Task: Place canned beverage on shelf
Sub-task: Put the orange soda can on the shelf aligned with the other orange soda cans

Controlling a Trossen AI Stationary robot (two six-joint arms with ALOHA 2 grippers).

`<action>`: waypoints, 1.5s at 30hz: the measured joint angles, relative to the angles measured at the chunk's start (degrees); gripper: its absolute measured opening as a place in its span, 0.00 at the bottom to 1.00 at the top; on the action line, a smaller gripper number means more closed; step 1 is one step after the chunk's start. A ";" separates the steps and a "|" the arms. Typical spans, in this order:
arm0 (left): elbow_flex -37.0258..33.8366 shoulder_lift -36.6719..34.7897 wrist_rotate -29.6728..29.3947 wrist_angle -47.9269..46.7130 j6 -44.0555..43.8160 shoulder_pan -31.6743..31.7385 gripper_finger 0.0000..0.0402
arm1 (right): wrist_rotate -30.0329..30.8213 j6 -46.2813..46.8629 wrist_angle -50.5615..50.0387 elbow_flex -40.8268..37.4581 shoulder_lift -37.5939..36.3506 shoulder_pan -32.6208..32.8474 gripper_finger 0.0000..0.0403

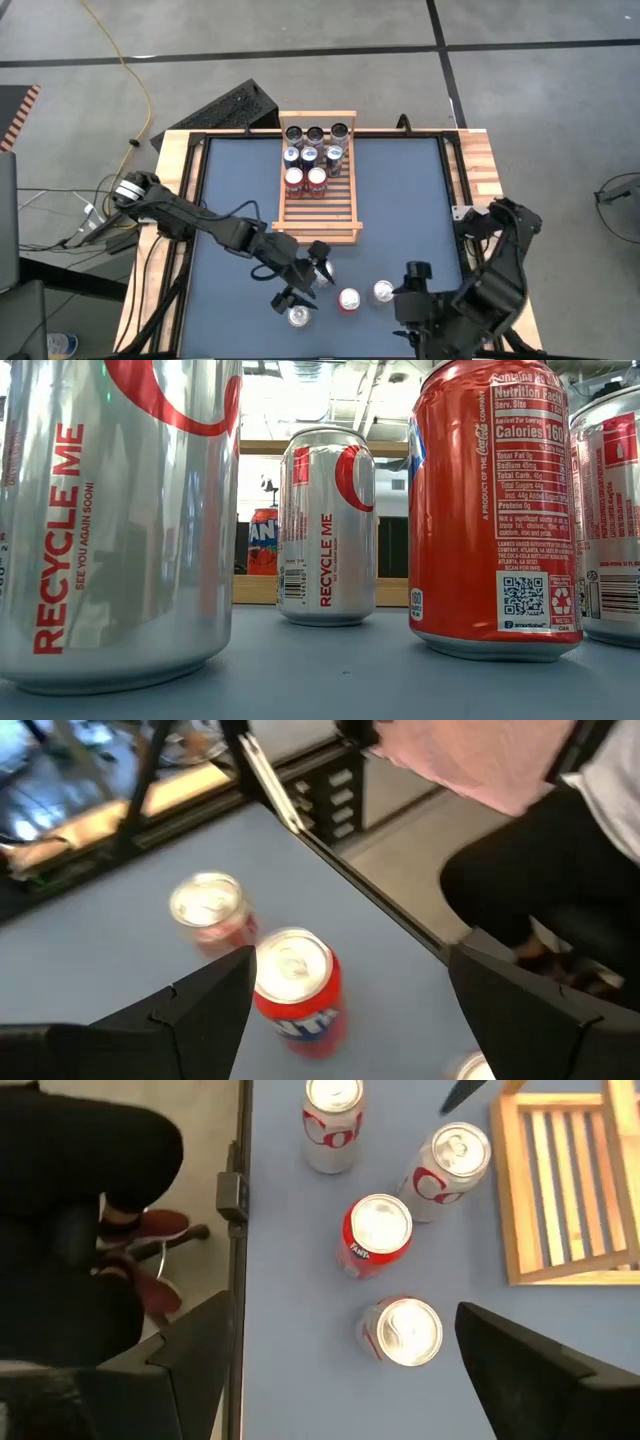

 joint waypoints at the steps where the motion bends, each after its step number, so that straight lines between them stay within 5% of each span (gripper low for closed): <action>1: 0.22 1.01 1.06 0.12 -0.02 0.36 0.79 | 1.18 0.84 -0.10 0.00 0.02 0.58 0.86; 11: 3.80 8.92 1.85 6.64 1.43 0.81 0.79 | 10.09 6.51 -0.68 0.00 0.11 5.07 0.86; 45: 4.24 20.40 3.21 14.18 -1.06 3.19 0.79 | 10.51 8.05 -0.67 -0.02 0.11 5.06 0.86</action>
